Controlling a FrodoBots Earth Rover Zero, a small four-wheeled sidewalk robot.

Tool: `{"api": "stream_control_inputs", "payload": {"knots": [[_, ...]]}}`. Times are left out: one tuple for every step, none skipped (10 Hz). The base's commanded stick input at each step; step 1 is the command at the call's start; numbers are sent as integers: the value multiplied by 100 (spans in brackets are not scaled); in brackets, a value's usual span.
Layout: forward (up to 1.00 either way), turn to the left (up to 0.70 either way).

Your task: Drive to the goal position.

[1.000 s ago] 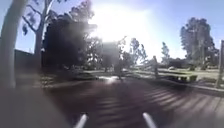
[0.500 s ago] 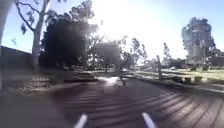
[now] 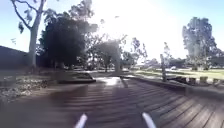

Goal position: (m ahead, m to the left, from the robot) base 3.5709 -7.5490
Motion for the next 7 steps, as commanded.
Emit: {"api": "stream_control_inputs", "payload": {"knots": [[100, 0], [100, 0], [100, 0], [100, 0], [100, 0], [100, 0], [100, 0]]}}
